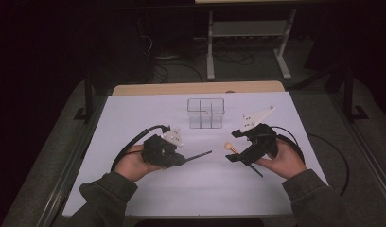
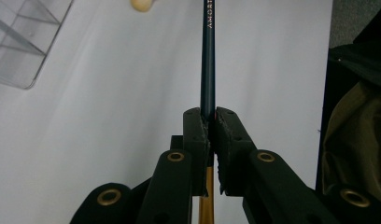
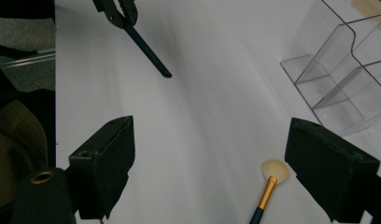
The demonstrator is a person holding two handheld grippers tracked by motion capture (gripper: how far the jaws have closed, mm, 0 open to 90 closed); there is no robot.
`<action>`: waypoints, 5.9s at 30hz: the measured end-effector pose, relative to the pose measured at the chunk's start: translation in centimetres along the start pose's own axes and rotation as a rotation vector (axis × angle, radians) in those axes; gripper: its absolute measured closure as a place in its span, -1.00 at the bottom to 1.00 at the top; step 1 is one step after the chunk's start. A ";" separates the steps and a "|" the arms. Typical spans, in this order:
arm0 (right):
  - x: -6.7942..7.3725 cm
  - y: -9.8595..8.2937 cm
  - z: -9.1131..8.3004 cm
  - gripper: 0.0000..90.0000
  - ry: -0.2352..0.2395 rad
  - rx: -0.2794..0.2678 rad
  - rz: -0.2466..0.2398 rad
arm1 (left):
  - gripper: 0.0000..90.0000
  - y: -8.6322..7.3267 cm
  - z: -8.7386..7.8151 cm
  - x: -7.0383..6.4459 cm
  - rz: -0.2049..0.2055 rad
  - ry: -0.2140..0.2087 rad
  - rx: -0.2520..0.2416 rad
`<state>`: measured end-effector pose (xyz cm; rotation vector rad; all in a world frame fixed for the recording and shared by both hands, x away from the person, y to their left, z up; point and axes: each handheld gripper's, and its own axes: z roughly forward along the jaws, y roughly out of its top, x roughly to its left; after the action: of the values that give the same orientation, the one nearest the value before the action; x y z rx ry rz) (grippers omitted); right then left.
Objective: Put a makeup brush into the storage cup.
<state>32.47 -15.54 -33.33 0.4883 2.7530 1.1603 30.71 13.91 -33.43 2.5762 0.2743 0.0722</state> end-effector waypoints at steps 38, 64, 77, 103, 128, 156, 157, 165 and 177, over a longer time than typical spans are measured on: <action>1.9 2.6 3.7 -0.13 0.221 0.105 -0.140 | 0.85 2.0 1.9 -1.6 0.097 -0.051 -0.010; 2.7 2.5 5.1 0.72 0.364 0.165 -0.160 | 0.85 2.9 2.7 -2.6 0.142 -0.098 -0.009; 2.7 2.1 5.5 0.85 0.370 0.176 -0.147 | 0.85 2.9 3.0 -2.7 0.146 -0.104 -0.002; 2.5 1.3 4.3 0.85 0.322 0.137 -0.168 | 0.57 0.5 1.9 -1.7 0.073 -0.118 -0.057; 2.5 1.0 4.3 0.83 0.293 0.118 -0.210 | 0.84 0.1 2.4 -1.7 0.090 -0.101 -0.018; 3.1 2.0 6.9 0.81 0.342 0.185 -0.224 | 0.85 1.4 2.9 -2.0 0.123 -0.112 0.014; 3.1 2.0 7.0 0.81 0.340 0.185 -0.231 | 0.85 1.4 2.9 -2.0 0.123 -0.113 0.014; 3.1 1.8 6.8 0.83 0.337 0.160 -0.230 | 0.62 1.1 2.1 -1.6 0.095 -0.122 -0.030; 2.9 1.2 6.6 0.83 0.330 0.111 -0.197 | 0.54 0.8 1.6 -1.3 0.066 -0.109 -0.038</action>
<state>31.54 -9.31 -37.08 0.0306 3.0678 1.1330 29.70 12.19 -34.36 2.5411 0.1463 -0.0387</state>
